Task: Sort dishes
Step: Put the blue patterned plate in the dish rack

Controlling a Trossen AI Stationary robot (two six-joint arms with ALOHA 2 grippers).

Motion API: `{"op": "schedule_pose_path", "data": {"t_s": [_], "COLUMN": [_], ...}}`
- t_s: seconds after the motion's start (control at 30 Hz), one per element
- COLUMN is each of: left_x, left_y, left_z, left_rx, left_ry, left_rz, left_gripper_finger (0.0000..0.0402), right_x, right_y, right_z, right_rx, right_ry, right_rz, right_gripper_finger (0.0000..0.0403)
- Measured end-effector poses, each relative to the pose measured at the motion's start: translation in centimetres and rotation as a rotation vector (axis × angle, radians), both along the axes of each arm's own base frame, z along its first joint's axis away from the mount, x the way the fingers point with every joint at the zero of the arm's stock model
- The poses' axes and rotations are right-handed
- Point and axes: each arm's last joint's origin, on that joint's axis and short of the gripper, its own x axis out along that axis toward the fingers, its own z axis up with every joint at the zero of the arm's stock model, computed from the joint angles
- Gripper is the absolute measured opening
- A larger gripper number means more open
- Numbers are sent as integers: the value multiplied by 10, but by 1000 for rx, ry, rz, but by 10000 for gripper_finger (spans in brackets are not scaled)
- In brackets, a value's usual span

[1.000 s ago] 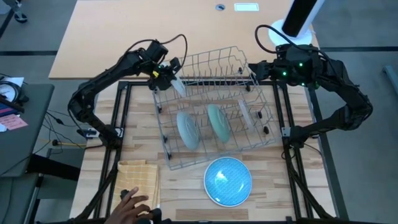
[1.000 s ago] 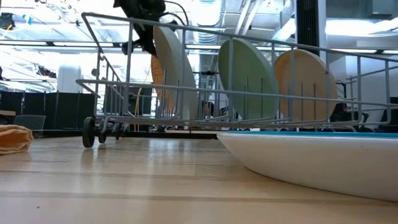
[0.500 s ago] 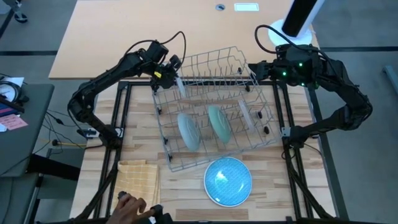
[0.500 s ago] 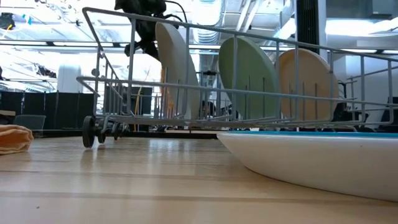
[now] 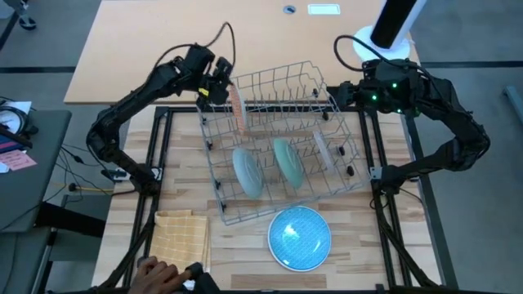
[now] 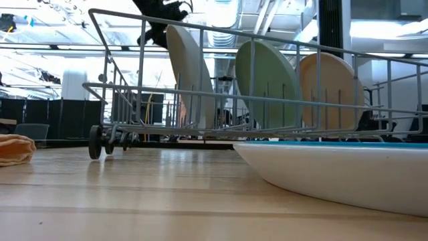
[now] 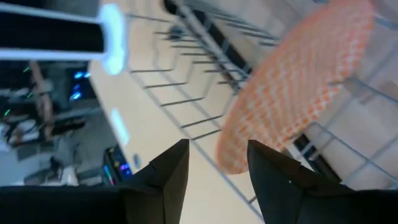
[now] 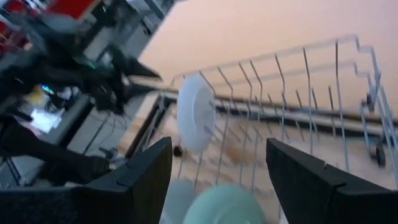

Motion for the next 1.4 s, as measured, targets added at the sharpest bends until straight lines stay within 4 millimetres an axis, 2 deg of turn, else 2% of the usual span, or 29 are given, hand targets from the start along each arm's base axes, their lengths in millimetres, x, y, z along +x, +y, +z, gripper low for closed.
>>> {"op": "schedule_pose_path", "data": {"t_s": [0.2, 0.37, 0.53, 0.77, 0.97, 1.17, 1.27, 1.4], "left_x": [-7, -8, -6, 1, 16, 28, 32, 32], "left_y": [-7, -16, -39, -83, -118, -162, -188, -216], "left_z": [26, 39, 55, 82, 85, 85, 85, 81], "left_rx": [-71, -320, -593, -844, -1082, -1327, -1391, -1388], "left_ry": [-168, -414, -653, -817, -841, -800, -752, -675], "left_rz": [128, 355, 511, 506, 512, 515, 483, 461], "left_gripper_finger": [157, 157, 157, 157, 157, 157, 153, 135], "right_x": [-11, -14, -15, -21, -25, -22, -21, -22], "right_y": [8, 21, 42, 79, 112, 143, 154, 164], "right_z": [-9, -18, -23, -28, -30, -42, -55, -70], "right_rx": [115, 240, 406, 532, 561, 462, 437, 450], "right_ry": [65, 131, 160, 244, 294, 375, 438, 491], "right_rz": [31, 70, 168, 311, 441, 538, 560, 542], "right_gripper_finger": [260, 260, 260, 260, 260, 260, 260, 260]}}
